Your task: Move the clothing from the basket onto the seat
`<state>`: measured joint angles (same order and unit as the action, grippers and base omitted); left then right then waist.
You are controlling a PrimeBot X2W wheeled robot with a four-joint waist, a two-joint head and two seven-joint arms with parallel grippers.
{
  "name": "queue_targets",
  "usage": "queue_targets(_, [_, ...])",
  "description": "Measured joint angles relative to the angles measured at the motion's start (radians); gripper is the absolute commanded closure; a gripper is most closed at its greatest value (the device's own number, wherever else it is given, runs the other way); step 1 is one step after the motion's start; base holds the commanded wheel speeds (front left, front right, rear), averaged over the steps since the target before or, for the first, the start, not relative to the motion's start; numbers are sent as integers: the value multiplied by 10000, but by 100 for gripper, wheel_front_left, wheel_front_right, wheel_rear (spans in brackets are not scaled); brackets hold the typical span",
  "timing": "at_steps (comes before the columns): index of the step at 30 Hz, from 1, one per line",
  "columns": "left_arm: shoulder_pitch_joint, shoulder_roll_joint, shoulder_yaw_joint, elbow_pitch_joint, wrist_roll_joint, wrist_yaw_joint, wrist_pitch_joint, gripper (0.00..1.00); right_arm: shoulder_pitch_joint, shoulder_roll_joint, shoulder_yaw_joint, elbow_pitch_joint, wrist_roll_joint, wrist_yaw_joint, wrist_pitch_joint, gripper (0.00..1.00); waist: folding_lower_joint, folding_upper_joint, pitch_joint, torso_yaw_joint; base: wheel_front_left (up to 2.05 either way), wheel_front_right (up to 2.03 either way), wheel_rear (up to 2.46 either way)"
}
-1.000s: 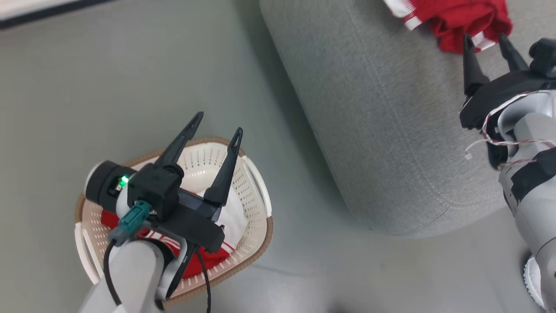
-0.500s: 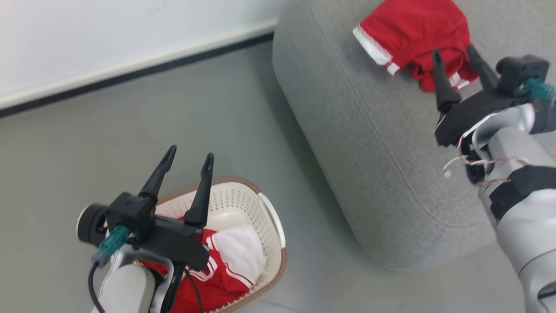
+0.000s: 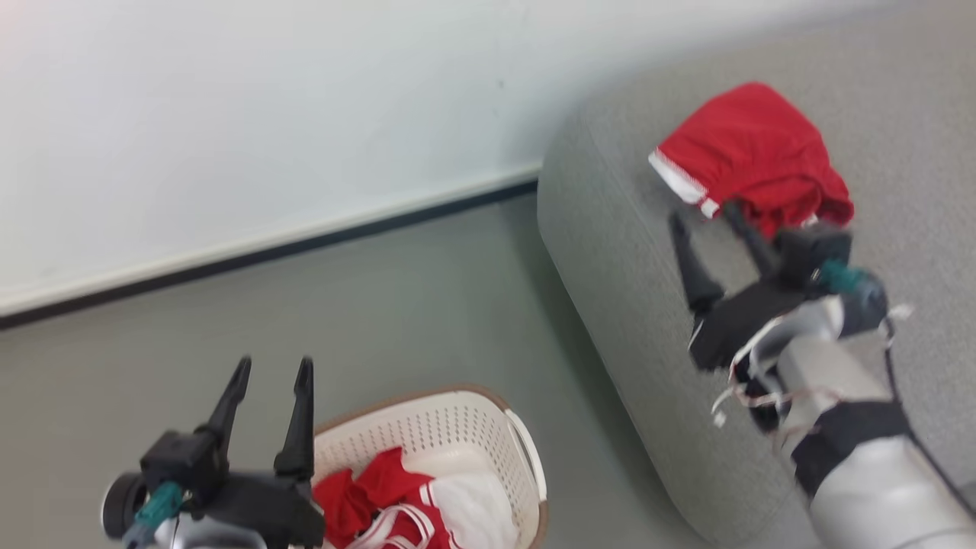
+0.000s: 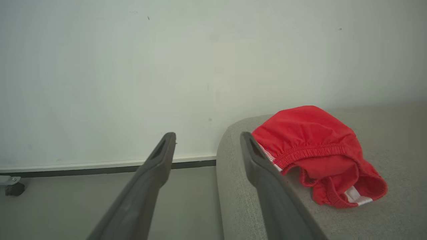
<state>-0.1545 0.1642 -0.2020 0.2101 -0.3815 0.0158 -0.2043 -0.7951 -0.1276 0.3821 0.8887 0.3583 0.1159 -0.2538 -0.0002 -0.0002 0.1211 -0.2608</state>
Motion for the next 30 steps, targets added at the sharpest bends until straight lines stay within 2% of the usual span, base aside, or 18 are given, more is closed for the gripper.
queue_targets(5, [766, -2, 211, 38, -94, 148, -100, 0, 1175, 132, 173, -633, -247, -67, 0, 0, 0, 0, -753, 200, 0, 0, 0])
queue_targets(14, [2026, 33, 600, -462, -326, 426, -198, 0, 3213, 132, 182, -2345, -412, -556, 0, 0, 0, 0, -1714, 411, 0, 0, 0])
queue_targets(21, [2845, -44, 805, -855, -395, 593, -291, 0, 4494, 77, -50, -3827, -437, -972, 0, 0, 1, 2, -1925, 531, 0, 0, 0])
queue_targets(30, [3126, -125, 924, -1256, -391, 658, -357, 0, 5999, -228, -443, -5620, -531, -1534, -2, 0, 2, 2, -1865, 854, 0, 0, 0])
